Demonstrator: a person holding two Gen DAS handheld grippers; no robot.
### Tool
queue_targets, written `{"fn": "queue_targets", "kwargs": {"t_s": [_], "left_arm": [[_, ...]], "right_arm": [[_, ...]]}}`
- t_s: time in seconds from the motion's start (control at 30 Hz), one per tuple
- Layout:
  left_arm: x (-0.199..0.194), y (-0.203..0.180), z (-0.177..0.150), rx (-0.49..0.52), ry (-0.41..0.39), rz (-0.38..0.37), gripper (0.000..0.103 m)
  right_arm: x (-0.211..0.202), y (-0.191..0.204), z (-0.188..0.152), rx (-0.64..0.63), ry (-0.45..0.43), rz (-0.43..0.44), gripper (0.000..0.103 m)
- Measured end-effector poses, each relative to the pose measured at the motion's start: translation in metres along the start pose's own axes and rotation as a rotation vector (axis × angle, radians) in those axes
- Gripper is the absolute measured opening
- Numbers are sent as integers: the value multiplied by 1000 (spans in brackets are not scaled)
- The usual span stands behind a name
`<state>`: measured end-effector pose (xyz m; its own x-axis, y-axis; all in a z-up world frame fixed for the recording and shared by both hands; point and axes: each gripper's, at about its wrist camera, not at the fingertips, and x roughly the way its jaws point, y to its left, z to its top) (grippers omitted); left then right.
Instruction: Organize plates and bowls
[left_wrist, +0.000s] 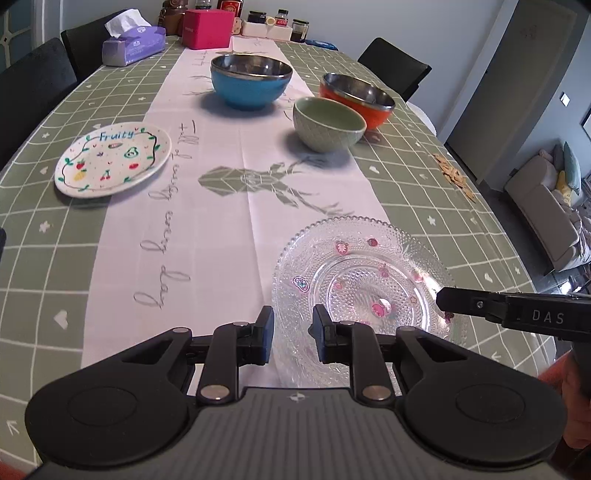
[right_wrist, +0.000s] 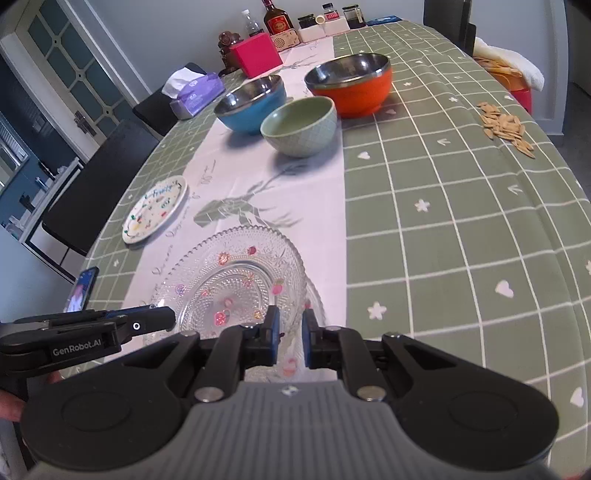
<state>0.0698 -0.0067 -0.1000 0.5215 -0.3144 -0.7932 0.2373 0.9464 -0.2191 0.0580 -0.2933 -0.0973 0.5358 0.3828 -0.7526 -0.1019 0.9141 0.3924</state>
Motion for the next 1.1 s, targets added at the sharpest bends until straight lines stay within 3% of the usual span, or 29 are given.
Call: {"fn": "queue_targets", "kwargs": {"t_s": [1.1], "left_arm": [[7, -23, -17, 181, -23, 111, 24]], "right_arm": [[12, 19, -15, -186, 16, -139, 11]]}}
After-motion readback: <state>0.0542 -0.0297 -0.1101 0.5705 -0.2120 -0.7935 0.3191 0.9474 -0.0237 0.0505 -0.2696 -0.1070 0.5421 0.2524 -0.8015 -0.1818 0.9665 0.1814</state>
